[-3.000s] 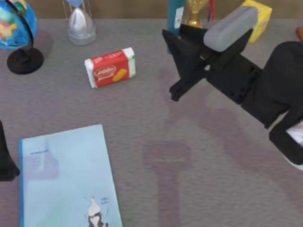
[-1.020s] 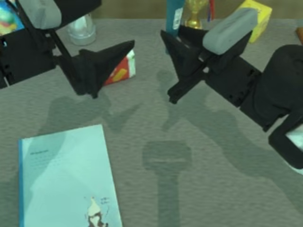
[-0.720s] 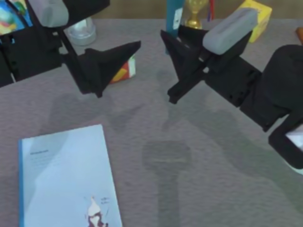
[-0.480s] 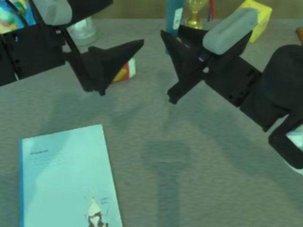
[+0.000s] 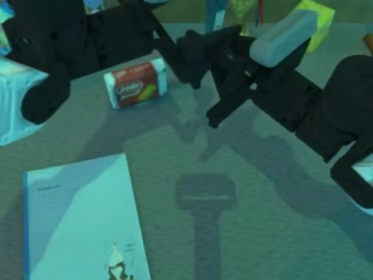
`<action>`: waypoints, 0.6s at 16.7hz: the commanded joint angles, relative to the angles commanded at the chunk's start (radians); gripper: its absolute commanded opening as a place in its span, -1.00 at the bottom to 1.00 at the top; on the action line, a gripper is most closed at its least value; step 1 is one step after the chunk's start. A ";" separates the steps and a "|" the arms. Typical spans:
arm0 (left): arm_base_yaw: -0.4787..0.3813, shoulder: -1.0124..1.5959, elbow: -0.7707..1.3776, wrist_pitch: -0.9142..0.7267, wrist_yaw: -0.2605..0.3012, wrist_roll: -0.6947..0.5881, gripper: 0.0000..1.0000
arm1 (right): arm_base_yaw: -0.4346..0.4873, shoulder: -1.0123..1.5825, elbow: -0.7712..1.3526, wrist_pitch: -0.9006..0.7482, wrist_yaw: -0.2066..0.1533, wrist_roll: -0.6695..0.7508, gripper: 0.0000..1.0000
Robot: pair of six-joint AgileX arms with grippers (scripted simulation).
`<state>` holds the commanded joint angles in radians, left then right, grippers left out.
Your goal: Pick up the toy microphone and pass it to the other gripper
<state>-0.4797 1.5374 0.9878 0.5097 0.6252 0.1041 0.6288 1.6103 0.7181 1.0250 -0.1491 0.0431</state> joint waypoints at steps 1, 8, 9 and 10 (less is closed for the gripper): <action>-0.016 0.023 0.019 0.005 -0.016 -0.001 1.00 | 0.000 0.000 0.000 0.000 0.000 0.000 -1.00; -0.029 0.042 0.034 0.010 -0.029 -0.001 0.70 | 0.000 0.000 0.000 0.000 0.000 0.000 -1.00; -0.029 0.042 0.034 0.010 -0.029 -0.001 0.55 | 0.000 0.000 0.000 0.000 0.000 0.000 -1.00; -0.029 0.042 0.034 0.010 -0.029 -0.001 0.40 | 0.000 0.000 0.000 0.000 0.000 0.000 -1.00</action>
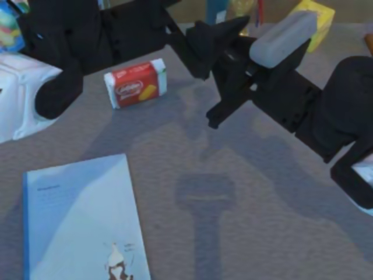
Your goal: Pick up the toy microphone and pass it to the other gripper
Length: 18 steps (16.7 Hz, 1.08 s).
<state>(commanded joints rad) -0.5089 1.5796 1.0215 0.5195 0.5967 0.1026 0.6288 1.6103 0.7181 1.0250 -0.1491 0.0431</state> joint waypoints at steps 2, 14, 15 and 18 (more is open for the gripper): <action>0.000 0.000 0.000 0.000 0.000 0.000 0.10 | 0.000 0.000 0.000 0.000 0.000 0.000 -1.00; 0.000 0.000 0.000 0.000 0.000 0.000 -1.00 | 0.000 0.000 0.000 0.000 0.000 0.000 -1.00; 0.000 0.000 0.000 0.000 0.000 0.000 -1.00 | 0.000 0.000 0.000 0.000 0.000 0.000 -1.00; 0.000 0.000 0.000 0.000 0.000 0.000 -1.00 | 0.000 0.000 0.000 0.000 0.000 0.000 -1.00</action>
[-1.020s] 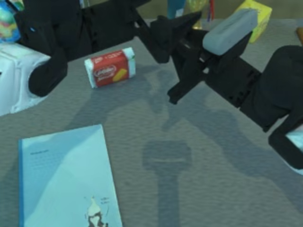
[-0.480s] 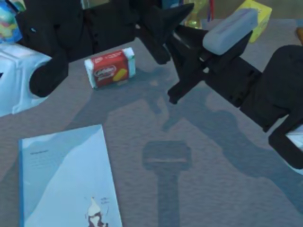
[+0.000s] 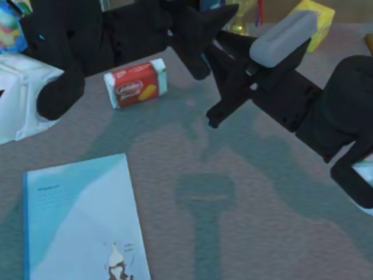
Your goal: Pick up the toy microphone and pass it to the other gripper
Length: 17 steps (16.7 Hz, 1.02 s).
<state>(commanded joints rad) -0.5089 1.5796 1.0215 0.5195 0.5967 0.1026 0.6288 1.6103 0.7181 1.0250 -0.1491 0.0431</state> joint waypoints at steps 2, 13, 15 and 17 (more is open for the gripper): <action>0.000 0.000 0.000 0.000 0.000 0.000 -1.00 | 0.000 0.000 0.000 0.000 0.000 0.000 -0.70; 0.000 0.000 0.000 0.000 0.000 0.000 -1.00 | 0.000 0.000 0.000 0.000 0.000 0.000 0.96; 0.000 0.000 0.000 0.000 0.000 0.000 -1.00 | 0.000 0.000 0.000 0.000 0.000 0.000 1.00; 0.000 0.000 0.000 0.000 0.000 0.000 -1.00 | 0.000 0.000 0.000 0.000 0.000 0.000 1.00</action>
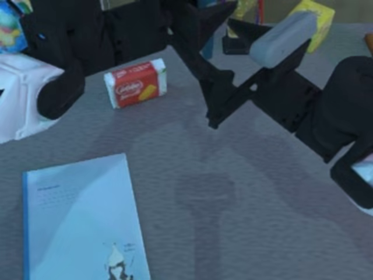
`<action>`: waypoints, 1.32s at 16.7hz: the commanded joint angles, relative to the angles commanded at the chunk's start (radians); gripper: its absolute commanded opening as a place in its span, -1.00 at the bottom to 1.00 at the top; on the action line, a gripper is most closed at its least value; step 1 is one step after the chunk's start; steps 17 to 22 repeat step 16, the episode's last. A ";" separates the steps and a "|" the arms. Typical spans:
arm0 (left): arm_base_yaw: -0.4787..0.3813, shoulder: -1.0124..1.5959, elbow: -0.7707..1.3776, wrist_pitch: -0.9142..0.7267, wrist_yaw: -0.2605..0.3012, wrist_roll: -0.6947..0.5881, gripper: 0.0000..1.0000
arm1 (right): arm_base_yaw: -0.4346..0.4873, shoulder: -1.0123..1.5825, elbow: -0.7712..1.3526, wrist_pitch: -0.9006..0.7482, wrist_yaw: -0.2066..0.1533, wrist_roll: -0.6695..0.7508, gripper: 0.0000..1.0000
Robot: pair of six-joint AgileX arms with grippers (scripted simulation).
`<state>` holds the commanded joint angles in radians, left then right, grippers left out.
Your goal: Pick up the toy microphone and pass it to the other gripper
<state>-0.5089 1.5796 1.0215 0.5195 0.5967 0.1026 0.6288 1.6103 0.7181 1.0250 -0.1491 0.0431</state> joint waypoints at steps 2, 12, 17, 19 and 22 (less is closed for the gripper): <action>0.000 0.000 0.000 0.000 0.000 0.000 -1.00 | 0.000 0.000 0.000 0.000 0.000 0.000 1.00; 0.118 -0.060 -0.049 -0.009 0.099 0.007 -1.00 | -0.030 -0.180 -0.204 0.009 -0.029 0.002 1.00; 0.162 -0.081 -0.069 -0.012 0.137 0.009 -1.00 | -0.037 -0.245 -0.269 0.018 -0.044 0.003 1.00; 0.162 -0.081 -0.069 -0.012 0.137 0.009 -1.00 | -0.037 -0.245 -0.269 0.018 -0.044 0.003 1.00; 0.162 -0.081 -0.069 -0.012 0.137 0.009 -1.00 | -0.037 -0.245 -0.269 0.018 -0.044 0.003 1.00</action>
